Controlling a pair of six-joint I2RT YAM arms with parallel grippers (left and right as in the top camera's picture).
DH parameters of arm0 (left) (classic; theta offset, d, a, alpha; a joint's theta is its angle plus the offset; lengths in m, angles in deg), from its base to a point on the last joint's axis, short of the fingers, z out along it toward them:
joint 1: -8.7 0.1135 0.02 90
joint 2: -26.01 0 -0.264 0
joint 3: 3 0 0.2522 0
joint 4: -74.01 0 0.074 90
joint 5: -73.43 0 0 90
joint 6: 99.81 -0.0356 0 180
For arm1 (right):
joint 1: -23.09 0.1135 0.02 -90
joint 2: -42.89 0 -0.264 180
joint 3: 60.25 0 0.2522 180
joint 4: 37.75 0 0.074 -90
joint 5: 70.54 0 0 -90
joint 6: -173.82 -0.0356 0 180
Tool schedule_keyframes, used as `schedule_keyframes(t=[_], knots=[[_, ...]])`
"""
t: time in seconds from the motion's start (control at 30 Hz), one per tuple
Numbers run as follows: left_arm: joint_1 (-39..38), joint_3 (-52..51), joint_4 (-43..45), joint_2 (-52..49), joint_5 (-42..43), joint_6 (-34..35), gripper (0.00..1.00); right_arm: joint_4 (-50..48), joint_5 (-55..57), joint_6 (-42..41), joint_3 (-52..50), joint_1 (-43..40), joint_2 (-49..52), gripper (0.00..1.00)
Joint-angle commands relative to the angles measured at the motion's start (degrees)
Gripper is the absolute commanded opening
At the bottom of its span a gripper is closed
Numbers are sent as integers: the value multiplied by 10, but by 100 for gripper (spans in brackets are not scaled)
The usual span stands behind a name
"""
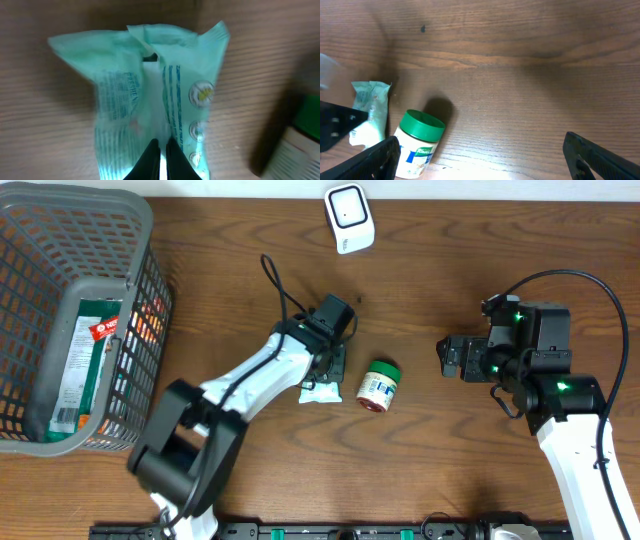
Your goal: Scan the item barcode
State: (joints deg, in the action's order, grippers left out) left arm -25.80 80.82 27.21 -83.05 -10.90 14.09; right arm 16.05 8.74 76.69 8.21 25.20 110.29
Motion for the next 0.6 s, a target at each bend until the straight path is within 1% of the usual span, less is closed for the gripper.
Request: schedule_keyframes(t=[0.0,0.17,0.23,0.3,0.37,0.57], knots=[[3,-6,-5,-30,14,-9,8,1,-3,4,10,1,2,99],[7,10,-4,-6,11,-35,8,1,-3,4,10,1,2,99],[10,24,-4,18,-5,-35,11,1,-3,3,10,1,2,99],[11,33,10,54,-33,-35,11,1,-3,4,10,1,2,99],[11,33,25,73,-38,-35,12,0,-3,3,10,1,2,99],[11,25,33,61,-38,-35,11,1,-3,4,10,1,2,99]])
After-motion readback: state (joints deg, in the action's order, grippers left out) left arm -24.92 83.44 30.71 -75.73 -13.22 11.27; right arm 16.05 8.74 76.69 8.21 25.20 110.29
